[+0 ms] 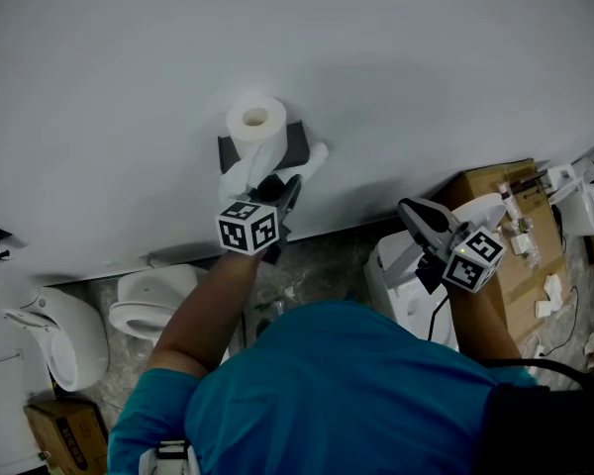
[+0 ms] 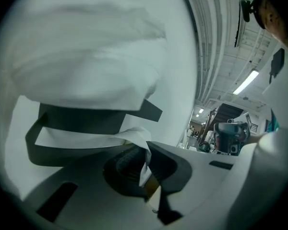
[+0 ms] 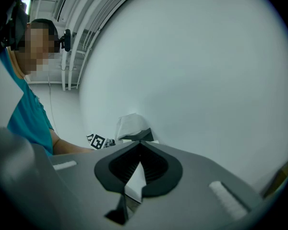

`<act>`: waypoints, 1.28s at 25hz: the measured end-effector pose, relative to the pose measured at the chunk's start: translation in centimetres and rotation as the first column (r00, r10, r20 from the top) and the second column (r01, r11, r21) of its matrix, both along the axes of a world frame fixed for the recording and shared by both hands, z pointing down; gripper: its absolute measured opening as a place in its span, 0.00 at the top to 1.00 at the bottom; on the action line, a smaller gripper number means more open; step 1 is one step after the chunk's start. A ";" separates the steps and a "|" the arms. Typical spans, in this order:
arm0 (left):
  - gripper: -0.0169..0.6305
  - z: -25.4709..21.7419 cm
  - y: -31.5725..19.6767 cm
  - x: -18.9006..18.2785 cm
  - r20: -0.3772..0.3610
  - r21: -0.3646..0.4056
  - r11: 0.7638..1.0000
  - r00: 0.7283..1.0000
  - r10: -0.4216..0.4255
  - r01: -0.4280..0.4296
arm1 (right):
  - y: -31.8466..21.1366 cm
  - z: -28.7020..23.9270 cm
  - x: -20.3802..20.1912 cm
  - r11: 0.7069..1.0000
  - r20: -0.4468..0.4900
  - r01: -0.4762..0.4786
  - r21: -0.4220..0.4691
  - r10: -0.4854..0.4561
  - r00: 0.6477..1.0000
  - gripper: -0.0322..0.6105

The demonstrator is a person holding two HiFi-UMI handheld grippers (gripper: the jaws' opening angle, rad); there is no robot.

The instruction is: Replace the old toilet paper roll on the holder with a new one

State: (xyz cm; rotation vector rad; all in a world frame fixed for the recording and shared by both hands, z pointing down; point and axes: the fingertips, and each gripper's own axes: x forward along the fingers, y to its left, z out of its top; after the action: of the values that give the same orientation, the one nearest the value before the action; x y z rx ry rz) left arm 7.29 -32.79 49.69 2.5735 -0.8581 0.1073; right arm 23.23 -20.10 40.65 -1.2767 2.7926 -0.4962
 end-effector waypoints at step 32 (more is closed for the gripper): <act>0.96 -0.6 7.5 8.2 -0.001 -0.003 0.962 0.962 0.272 -0.272 | -0.3 -0.2 2.6 0.999 0.012 -0.039 0.005 0.039 0.999 0.95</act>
State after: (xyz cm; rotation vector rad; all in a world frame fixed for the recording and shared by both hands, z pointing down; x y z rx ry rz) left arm 15.46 -25.26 49.11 2.6740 -0.4980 0.1882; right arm 25.82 -20.36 40.49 -1.3196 2.7517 -0.4925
